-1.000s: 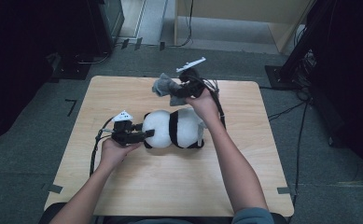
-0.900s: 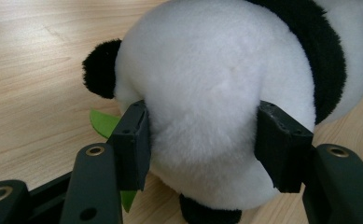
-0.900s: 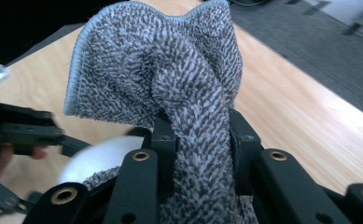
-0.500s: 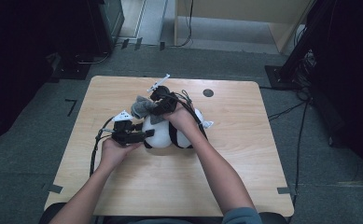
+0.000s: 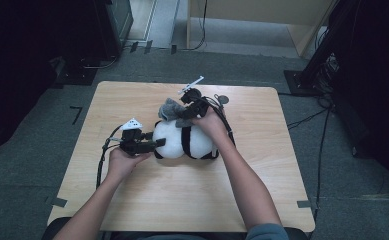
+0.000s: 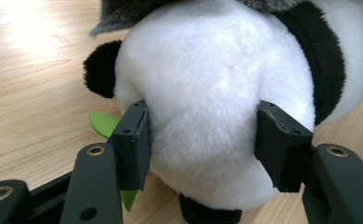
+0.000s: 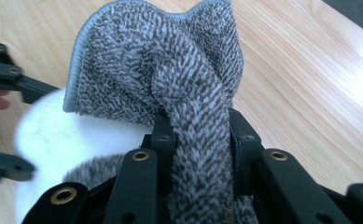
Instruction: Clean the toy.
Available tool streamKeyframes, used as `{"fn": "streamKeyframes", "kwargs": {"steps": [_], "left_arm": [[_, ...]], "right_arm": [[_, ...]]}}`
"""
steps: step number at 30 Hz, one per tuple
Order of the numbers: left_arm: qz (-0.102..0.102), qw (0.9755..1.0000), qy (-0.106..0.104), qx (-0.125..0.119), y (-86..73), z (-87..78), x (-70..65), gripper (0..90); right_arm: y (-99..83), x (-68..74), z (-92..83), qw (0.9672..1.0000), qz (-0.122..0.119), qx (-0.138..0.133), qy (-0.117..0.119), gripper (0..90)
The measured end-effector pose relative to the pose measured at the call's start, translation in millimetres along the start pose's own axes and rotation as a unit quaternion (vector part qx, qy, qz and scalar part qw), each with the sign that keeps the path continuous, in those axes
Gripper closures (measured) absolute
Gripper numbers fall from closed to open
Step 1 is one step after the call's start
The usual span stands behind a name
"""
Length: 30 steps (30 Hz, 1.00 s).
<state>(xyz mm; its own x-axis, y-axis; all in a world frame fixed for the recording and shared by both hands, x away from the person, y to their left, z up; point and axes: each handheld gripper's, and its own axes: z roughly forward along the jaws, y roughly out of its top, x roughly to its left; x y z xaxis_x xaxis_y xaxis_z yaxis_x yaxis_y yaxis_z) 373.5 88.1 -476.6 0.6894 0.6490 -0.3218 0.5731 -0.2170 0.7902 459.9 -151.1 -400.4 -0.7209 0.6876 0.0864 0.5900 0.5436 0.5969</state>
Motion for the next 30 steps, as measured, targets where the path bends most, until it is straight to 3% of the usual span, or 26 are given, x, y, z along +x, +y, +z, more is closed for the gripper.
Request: {"fn": "streamKeyframes", "kwargs": {"steps": [3,8,17,25,30], "left_arm": [[-0.001,1.0,-0.001,-0.001,0.2,0.4,-0.8,42.1],[0.0,1.0,-0.001,0.0,0.1,-0.1,-0.5,42.1],[-0.001,1.0,-0.002,0.002,0.2,-0.5,0.2,42.1],[-0.002,1.0,-0.003,0.003,-0.1,-0.8,0.8,42.1],[-0.005,1.0,-0.005,0.001,-0.2,-1.5,1.9,42.4]], "right_arm": [[-6.6,-13.3,-4.5,0.9996,0.027,-0.01,-0.004,69.4],[-12.7,-28.3,-12.5,0.9988,0.036,-0.014,-0.029,69.5],[-39.0,-59.8,-30.4,0.9954,0.076,-0.014,-0.057,69.4],[-74.9,-80.7,-33.7,0.9909,0.122,-0.026,-0.051,69.8],[-96.1,-84.6,-34.0,0.9886,0.139,-0.044,-0.04,69.9]]}}
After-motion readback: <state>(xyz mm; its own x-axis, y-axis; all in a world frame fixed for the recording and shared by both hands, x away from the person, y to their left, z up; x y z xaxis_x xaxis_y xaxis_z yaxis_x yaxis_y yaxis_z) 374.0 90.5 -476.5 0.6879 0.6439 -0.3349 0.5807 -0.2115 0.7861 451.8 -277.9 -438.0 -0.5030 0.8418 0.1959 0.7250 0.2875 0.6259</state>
